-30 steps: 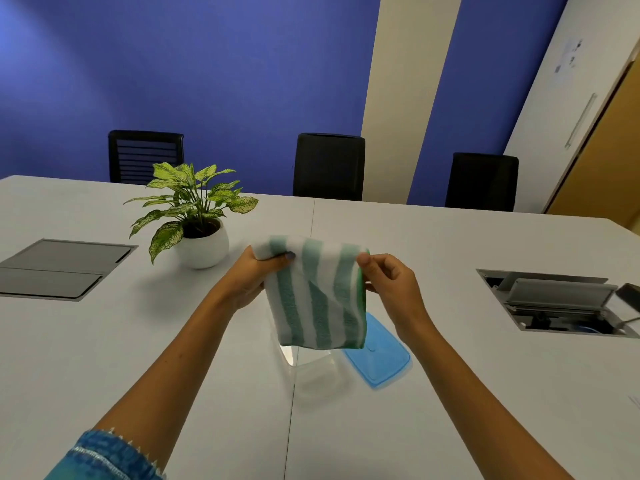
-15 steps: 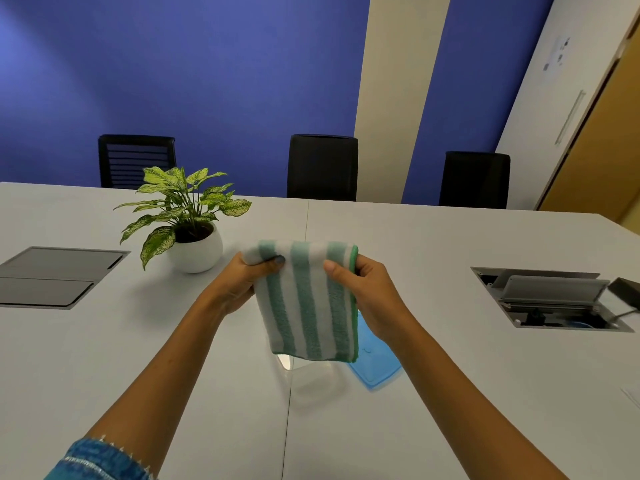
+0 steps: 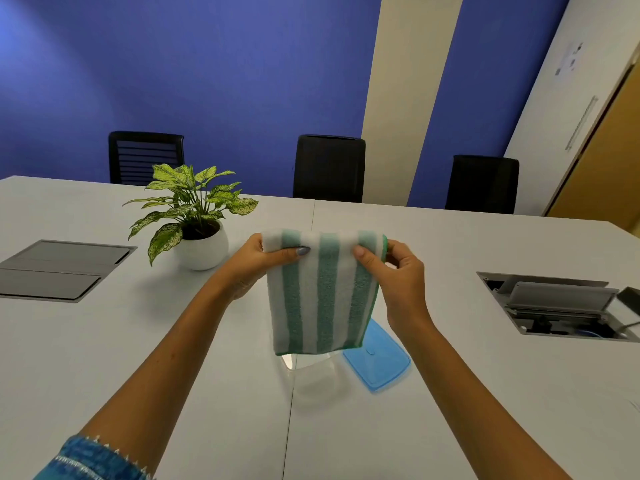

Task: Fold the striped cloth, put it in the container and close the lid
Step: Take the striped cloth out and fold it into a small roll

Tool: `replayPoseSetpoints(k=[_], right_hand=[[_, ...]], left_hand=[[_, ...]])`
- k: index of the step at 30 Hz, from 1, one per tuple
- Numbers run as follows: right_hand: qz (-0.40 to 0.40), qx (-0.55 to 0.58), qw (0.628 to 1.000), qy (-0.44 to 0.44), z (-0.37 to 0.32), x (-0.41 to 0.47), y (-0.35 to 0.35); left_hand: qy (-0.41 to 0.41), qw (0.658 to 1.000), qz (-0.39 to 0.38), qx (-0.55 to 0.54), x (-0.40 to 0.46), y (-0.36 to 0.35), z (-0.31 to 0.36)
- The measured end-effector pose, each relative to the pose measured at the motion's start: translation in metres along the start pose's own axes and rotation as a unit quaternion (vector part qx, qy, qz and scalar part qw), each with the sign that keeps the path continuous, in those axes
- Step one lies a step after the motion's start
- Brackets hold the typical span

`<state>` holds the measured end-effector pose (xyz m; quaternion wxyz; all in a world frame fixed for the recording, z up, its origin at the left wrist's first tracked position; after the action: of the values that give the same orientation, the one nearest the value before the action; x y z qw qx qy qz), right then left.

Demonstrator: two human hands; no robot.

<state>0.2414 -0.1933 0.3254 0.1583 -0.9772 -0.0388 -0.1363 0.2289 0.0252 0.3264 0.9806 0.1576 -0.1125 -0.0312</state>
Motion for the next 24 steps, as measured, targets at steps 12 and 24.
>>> replayPoseSetpoints(k=[12,24], right_hand=[[-0.022,0.055,0.998,0.015,-0.01,0.014,0.007],[-0.236,0.01,0.933,-0.272,0.053,-0.018,0.021]], left_hand=[[0.042,0.995,0.0,-0.088,0.0,-0.014,0.012],[0.184,0.977,0.043,-0.102,0.001,-0.016,-0.011]])
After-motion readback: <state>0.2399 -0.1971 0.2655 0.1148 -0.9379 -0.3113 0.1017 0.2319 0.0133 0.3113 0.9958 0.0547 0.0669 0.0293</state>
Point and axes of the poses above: each hand's wrist, its own x-axis towards the middle knuckle, its own y-axis out of the back of the hand, z = x × y, the point moved 4 cm from there along x, towards the middle knuckle, and after that the axes turned 13 degrees about x, right-handed, at the moved point
